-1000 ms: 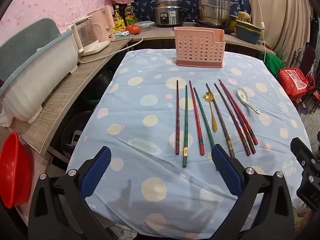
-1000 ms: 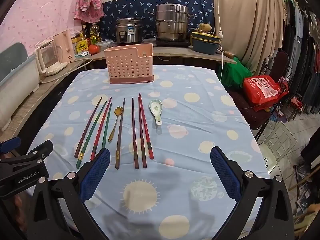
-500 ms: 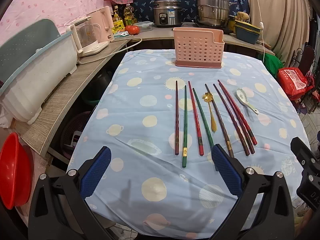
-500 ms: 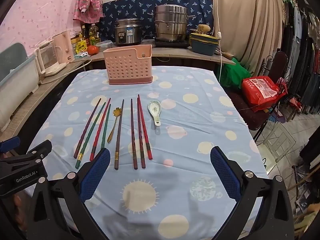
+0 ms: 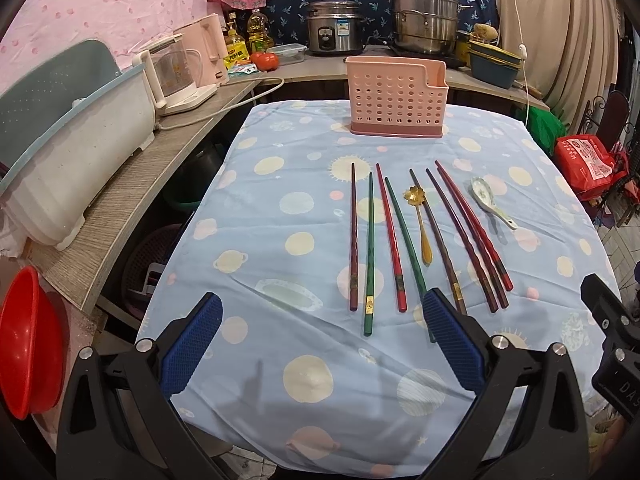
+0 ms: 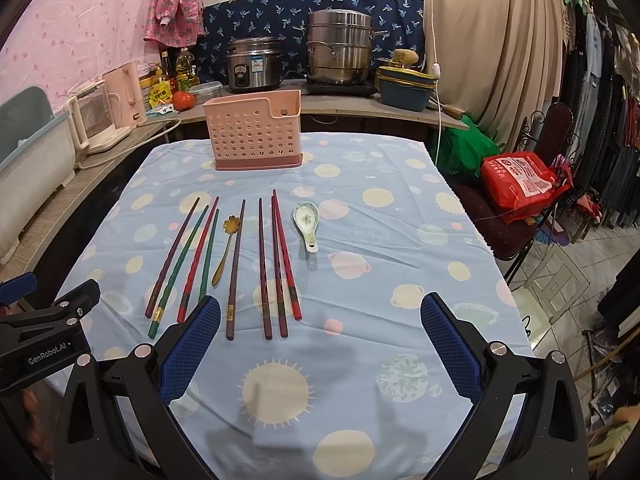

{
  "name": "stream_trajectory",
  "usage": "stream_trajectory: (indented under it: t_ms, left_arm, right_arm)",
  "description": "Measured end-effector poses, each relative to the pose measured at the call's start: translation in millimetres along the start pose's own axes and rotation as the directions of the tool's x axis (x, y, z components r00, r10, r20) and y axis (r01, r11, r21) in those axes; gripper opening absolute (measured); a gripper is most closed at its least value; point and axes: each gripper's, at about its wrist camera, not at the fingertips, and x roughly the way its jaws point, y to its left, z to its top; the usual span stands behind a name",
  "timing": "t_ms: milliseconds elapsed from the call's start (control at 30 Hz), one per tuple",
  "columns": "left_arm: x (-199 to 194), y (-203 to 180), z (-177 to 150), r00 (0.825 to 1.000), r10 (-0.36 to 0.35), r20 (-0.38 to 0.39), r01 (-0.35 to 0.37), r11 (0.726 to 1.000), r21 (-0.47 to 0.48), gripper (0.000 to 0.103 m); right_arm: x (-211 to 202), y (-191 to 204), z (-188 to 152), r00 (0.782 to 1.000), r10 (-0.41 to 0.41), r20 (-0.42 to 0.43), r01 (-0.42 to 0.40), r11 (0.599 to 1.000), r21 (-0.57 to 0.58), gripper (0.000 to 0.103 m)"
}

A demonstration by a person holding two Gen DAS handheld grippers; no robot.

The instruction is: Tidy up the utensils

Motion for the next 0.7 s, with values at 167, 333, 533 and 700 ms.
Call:
stream_trajectory:
  t_ms: [167, 333, 533, 700]
  left_arm:
    - [0.0, 0.6, 0.6, 1.000, 0.006, 0.000, -0.006, 1.000, 0.000, 0.096]
    - [-0.2, 0.3, 0.5, 1.000, 0.004, -0.001, -0.004, 1.000, 0.001, 0.096]
    - [-0.6, 0.0, 0.5, 1.000, 0.005, 0.003, -0.005, 1.000, 0.001, 0.096]
    - [-1.7, 0.0, 0.5, 1.000, 0.005, 0.006, -0.005, 1.000, 0.001, 0.096]
  right_arm:
    - [-0.1, -0.4, -0.2, 1.000, -0.002, 0.000, 0.002, 1.000, 0.003, 0.096]
    - [-0.9, 0.4, -0.3, 1.000, -0.002, 0.002, 0.002, 1.000, 0.007, 0.096]
    - [-1.1, 0.2, -0.2, 1.000, -0.003, 0.003, 0.003, 1.000, 0.006, 0.096]
    - [-1.8, 0.8, 0.1, 1.000, -0.003, 0.004, 0.003, 1.000, 0.004, 0.096]
